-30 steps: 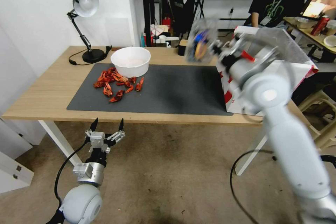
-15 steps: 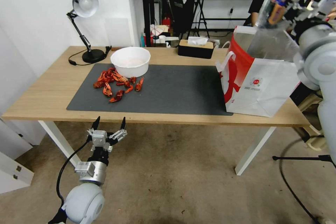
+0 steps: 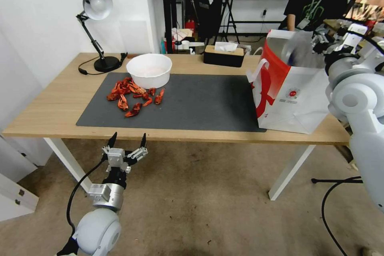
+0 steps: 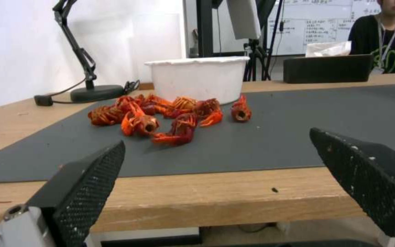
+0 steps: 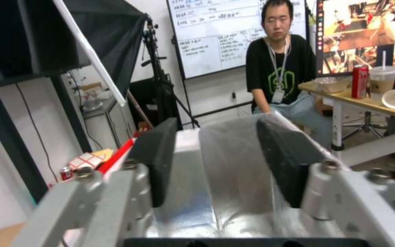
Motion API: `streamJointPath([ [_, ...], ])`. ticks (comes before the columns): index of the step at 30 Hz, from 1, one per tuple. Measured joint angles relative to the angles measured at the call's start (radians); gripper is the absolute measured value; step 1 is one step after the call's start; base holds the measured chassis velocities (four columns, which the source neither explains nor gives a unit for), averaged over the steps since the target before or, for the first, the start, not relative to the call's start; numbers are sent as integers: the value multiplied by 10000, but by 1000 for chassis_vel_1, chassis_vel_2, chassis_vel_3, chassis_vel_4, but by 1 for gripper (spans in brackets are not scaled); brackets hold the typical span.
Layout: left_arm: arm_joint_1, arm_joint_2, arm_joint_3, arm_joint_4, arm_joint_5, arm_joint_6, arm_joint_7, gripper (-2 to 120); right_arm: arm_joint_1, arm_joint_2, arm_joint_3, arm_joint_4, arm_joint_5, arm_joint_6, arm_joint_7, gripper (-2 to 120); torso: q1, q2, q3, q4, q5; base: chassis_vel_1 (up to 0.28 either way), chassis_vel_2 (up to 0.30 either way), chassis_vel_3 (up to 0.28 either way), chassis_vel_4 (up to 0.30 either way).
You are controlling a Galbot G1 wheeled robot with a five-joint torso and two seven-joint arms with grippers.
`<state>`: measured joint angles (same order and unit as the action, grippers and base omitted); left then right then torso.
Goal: Close the takeout container lid, then place the container into the takeout bag.
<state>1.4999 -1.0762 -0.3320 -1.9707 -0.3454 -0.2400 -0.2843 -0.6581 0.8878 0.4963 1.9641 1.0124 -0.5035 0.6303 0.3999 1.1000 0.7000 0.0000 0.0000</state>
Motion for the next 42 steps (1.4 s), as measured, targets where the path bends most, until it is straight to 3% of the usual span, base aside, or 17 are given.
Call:
streamJointPath([
  [5,15,-2,-7,-3,0,-3,0,100,36,-2,180,172,934,634,-278,64,0,0,0,-1,0,0,0,0,0],
  [10,58,5,-42,-29,-1,-23,-3,100,-179,79,268,700,2433,2186,-1436,82,1,0,0,1,-1,0,0,0,0],
  [13,62,6,-46,-30,-1,-24,-3,100,-242,85,260,791,2533,2293,-1560,86,0,0,0,1,0,0,0,0,0],
  [14,68,5,-58,-36,-3,-37,-4,100,-765,125,52,1322,2550,2810,-2427,98,0,0,0,0,-2,0,0,0,0],
  [16,68,0,-59,-35,-3,-40,-5,100,-982,140,-37,1476,2370,2908,-2720,99,0,0,0,1,-2,0,0,0,0],
  [20,58,-28,-55,-35,-3,-43,-6,100,-2030,199,-408,2051,1330,3112,-3695,100,0,0,-1,-1,0,0,0,0,0],
  [23,52,-60,-20,-27,10,-43,-6,100,-3503,395,-807,2647,-596,3451,-4619,100,0,1,-1,0,0,0,0,0,0],
  [29,63,-102,-10,-12,56,-48,-4,100,-5010,655,-946,2954,-2985,4006,-5134,100,0,1,-1,0,-1,0,0,0,0],
  [34,56,-143,-2,12,82,-54,-3,100,-6046,898,-1092,2991,-4574,4363,-4879,100,0,1,-1,0,-1,0,0,0,0],
  [38,53,-180,-6,53,94,-63,-4,100,-7363,1318,-1202,2475,-6452,5375,-4222,100,0,1,-1,0,0,0,0,0,0],
  [42,53,-216,-13,87,95,-77,-4,100,-8041,1615,-1311,2175,-7045,5833,-3611,100,-1,1,0,-3,1,0,0,0,0],
])
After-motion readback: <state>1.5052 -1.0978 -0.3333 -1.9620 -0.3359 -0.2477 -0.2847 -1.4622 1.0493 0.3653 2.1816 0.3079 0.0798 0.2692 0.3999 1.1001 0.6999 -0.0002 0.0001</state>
